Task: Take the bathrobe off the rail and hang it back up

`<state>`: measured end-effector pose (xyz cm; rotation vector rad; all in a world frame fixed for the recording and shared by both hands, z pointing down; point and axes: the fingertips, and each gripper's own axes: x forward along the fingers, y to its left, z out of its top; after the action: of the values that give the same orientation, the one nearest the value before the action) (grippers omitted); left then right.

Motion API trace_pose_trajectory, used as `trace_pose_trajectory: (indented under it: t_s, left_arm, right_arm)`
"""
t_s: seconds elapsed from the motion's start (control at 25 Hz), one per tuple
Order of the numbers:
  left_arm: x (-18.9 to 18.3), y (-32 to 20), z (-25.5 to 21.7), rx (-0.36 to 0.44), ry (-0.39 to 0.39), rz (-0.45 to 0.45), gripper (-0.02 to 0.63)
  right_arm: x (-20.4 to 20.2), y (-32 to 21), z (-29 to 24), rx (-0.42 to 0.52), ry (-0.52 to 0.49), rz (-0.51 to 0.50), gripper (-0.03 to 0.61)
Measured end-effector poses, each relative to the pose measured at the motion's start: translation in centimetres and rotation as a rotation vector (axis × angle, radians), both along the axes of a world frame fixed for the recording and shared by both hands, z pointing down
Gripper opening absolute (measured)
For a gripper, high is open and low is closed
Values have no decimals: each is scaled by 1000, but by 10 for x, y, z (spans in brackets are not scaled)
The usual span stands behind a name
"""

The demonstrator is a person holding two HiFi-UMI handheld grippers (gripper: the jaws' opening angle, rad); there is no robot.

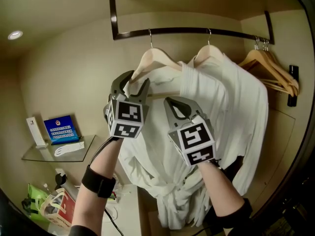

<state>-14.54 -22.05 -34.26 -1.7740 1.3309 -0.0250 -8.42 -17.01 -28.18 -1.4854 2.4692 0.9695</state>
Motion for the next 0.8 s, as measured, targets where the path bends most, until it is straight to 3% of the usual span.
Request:
trace_pose_trajectory:
  t_s: [0.8]
  left_arm:
    - [29,-63,-48,-51,-123,-35,268]
  right_arm:
    - [-10,-1,-36,44,-8,55,17]
